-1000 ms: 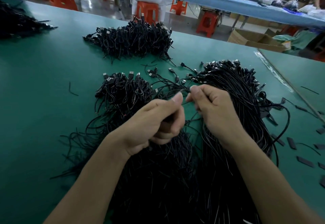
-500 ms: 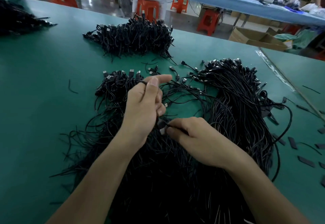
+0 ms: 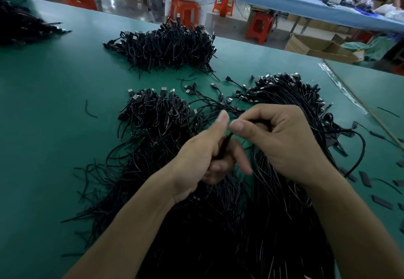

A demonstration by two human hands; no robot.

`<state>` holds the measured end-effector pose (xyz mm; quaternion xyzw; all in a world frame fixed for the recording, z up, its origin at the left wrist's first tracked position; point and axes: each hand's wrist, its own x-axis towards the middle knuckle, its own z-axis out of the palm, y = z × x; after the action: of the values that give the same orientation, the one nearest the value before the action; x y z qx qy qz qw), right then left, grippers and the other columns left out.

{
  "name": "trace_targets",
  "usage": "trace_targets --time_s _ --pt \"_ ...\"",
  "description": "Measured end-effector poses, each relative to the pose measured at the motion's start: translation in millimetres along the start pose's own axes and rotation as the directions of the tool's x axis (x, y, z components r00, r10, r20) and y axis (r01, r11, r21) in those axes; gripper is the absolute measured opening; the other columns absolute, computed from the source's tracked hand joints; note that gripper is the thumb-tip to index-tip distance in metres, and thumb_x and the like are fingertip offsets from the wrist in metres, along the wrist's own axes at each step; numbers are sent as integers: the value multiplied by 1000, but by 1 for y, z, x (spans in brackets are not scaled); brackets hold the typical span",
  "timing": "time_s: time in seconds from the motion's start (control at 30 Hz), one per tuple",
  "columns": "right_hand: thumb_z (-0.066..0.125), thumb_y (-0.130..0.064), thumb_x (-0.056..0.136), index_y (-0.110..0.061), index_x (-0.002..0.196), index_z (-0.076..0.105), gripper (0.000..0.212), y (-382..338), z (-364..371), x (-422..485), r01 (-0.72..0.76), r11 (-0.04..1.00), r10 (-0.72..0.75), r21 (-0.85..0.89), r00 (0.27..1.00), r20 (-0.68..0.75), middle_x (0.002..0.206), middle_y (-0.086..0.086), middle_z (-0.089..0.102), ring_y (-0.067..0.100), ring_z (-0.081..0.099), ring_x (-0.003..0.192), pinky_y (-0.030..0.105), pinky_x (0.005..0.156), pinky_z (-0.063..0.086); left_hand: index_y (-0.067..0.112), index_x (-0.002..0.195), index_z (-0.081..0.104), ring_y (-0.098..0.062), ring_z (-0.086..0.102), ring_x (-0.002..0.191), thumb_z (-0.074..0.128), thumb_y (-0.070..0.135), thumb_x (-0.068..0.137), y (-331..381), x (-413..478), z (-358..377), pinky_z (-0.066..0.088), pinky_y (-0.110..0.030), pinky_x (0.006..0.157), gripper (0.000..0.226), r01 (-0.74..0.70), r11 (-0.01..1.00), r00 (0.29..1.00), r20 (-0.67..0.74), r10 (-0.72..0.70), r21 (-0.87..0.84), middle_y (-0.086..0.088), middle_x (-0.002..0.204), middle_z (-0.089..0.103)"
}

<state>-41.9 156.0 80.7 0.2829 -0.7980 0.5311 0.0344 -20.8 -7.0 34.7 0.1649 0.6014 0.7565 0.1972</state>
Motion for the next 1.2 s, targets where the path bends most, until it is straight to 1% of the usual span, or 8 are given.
trace_targets --time_s 0.1,0.27,0.5,0.67,0.87,1.0,1.1,1.2 --pt "72 -33 81 -20 75 73 14 3 12 5 3 990 8 142 997 -74 62 -3 66 10 57 56 22 57 49 16 58 70 -4 22 32 27 60 98 5 -1 2 23 -13 38 73 -26 979 997 68 41 -203 12 37 28" --pt "56 -37 95 -6 83 71 36 21 19 3 -188 968 184 167 982 40 58 2 49 7 37 49 20 45 31 12 89 79 1 38 38 41 41 99 10 -3 -10 36 -13 38 49 -154 898 981 44 188 -412 12 48 49" --pt "51 -29 103 -40 67 66 40 21 25 -16 -247 922 328 -297 906 266 53 -10 54 2 44 46 23 50 38 4 115 72 -22 72 102 44 42 95 3 3 -10 58 -27 83 51 -287 833 956 -191 221 -473 -13 111 74" --pt "50 -30 101 -17 76 61 30 2 19 -18 -194 864 364 -465 878 311 56 -9 54 8 45 50 28 51 40 8 129 62 -13 67 114 37 36 106 -13 11 -5 55 -28 96 44 -316 936 830 -433 351 153 -5 121 71" --pt "60 -42 89 -18 74 70 30 -26 3 -11 -117 910 222 -397 947 231 57 -5 60 12 44 44 28 45 41 6 94 75 -18 73 81 35 51 104 -15 5 -18 57 -36 70 61 -11 669 825 -371 426 743 -6 83 75" --pt "63 -49 83 -23 77 73 28 -38 -12 4 -14 965 24 -262 999 35 61 3 64 14 45 46 29 45 40 6 79 75 -19 70 56 38 39 104 -1 -1 -20 56 -27 51 56 19 975 962 -269 42 223 -11 67 73" --pt "62 -49 82 -22 80 73 29 -25 -5 10 -42 979 33 -199 998 -50 66 11 64 32 50 58 38 52 44 13 66 76 -8 45 30 37 42 105 4 -9 -20 37 -16 34 61 -17 1000 997 -75 19 22 1 43 56" --pt "56 -54 81 -25 78 72 34 -7 8 7 -184 979 183 -85 983 -27 52 -5 51 13 39 46 24 43 33 12 61 71 0 34 27 43 38 99 12 -13 -21 29 -12 31 53 -3 937 992 117 47 -350 10 37 41"
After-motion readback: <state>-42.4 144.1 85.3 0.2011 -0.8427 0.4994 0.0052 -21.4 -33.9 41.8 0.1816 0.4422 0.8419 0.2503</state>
